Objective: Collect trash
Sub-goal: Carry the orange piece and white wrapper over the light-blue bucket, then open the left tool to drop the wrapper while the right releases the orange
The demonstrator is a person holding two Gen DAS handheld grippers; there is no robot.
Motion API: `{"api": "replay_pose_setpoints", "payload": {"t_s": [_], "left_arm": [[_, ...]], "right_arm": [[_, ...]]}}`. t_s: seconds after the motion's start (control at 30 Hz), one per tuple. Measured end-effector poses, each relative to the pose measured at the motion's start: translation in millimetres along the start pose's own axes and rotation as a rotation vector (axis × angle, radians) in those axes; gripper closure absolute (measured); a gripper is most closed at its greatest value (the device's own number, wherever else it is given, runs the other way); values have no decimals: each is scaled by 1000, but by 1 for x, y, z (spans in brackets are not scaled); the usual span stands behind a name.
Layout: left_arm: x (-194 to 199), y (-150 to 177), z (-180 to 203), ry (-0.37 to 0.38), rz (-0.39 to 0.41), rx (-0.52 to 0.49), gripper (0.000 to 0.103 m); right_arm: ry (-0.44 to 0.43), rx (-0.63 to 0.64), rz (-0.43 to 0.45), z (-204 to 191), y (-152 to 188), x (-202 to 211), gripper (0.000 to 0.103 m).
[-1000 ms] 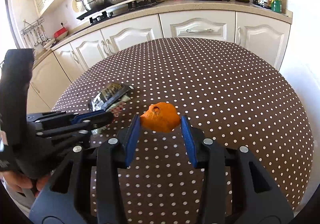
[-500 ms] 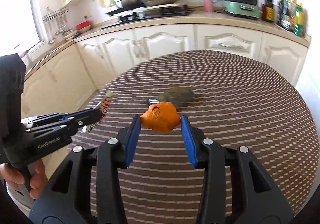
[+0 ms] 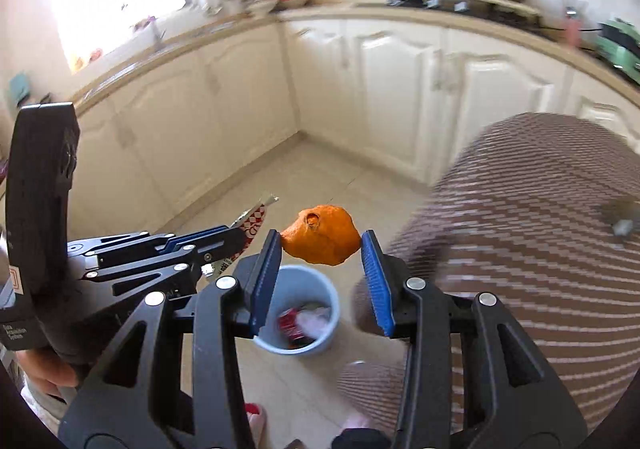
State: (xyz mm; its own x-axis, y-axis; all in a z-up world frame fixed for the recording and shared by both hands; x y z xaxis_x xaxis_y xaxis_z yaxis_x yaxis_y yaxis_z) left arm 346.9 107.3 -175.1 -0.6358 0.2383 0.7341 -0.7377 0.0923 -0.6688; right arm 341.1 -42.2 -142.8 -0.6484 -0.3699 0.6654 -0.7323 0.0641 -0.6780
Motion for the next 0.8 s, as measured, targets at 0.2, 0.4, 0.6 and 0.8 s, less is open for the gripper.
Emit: {"api": "replay_pose_setpoints", "payload": {"t_s": [0.2,0.4,0.6,0.8], "left_arm": [[-40,51,-81,-70,-96,132,93],[-98,85,-126,-98,-182,230,93],[-135,104,-141,-87,-205,278,92],[-142,104,-140,-87,-189,264,90]], "right_arm": [[-10,32,-113,-44,35,-85,63],[15,35,-206,-57,61,-160,63],[60,23,-241,-46,77,-203,63],[89,-6,-217,-37,81,-221,62]]}}
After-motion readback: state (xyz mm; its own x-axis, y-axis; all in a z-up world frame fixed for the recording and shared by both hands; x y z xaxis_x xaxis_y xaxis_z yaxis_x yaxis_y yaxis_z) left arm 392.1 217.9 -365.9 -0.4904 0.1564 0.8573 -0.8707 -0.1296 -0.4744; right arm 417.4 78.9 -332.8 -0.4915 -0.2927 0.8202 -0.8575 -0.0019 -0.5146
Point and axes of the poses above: each gripper's, at about its wrist camera, not at the fingertips, and x roughly against the way its jaws point, z to its right, y to its underside, the point moved 3 cm from there along -x, roughly the way its jaws point, and after that the axes turned 14 degrees about -x, right-handed, at the moved point
